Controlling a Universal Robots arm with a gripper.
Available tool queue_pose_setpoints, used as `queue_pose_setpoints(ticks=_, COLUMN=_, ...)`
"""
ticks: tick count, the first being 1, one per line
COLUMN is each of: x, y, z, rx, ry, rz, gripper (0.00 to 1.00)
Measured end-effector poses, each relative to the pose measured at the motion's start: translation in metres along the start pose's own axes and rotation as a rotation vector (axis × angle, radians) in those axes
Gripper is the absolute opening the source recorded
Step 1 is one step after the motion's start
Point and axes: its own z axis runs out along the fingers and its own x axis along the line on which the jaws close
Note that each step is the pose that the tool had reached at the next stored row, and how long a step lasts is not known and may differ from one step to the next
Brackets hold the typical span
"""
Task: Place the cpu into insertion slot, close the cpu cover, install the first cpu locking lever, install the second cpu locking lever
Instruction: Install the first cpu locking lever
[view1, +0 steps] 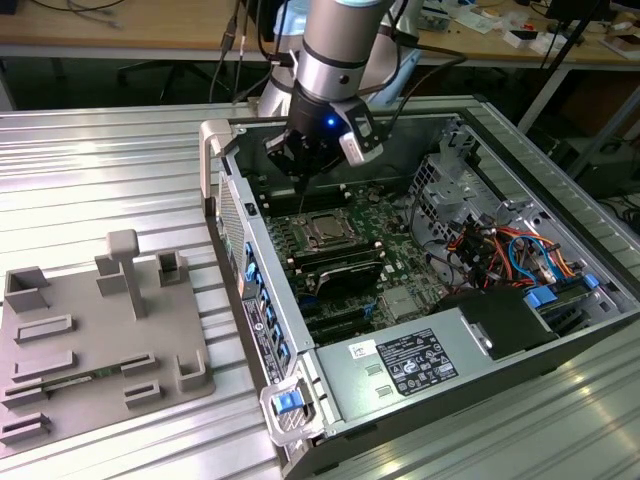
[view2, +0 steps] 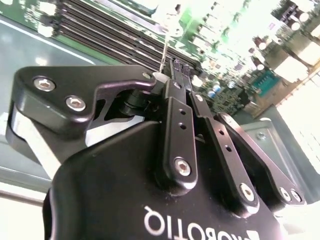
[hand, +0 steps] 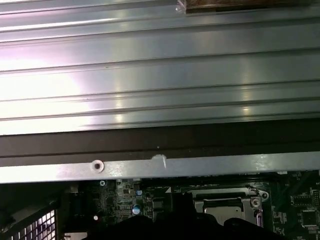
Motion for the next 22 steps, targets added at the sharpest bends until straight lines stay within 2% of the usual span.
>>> queue_pose_setpoints(ticks=4, x=-0.0104, y=0.0003, z=0.0027, rx=0.0001, ry=0.0016, rz=-0.031, gripper=0.11)
queue_pose_setpoints(ticks=7, x=-0.0129, y=0.0003, z=0.0049, rx=0.001, ry=0.0032, rz=-0.056, gripper=0.11)
queue_pose_setpoints(ticks=10, x=-0.0157, y=0.0003, z=0.0084, rx=0.006, ry=0.005, rz=-0.098, gripper=0.11)
queue_pose_setpoints(ticks=11, x=-0.0159, y=0.0002, z=0.009, rx=0.0067, ry=0.0004, rz=-0.106, gripper=0.11)
queue_pose_setpoints(ticks=12, x=-0.0161, y=0.0002, z=0.0096, rx=0.007, ry=-0.0081, rz=-0.107, gripper=0.11)
queue_pose_setpoints(ticks=14, x=-0.0166, y=0.0001, z=0.0105, rx=0.0073, ry=-0.0208, rz=-0.107, gripper=0.11)
queue_pose_setpoints(ticks=16, x=-0.0184, y=0.0, z=0.0124, rx=0.0078, ry=-0.0275, rz=-0.108, gripper=0.11)
queue_pose_setpoints(ticks=22, x=-0.0261, y=0.0, z=0.0192, rx=0.0081, ry=-0.0367, rz=-0.108, gripper=0.11)
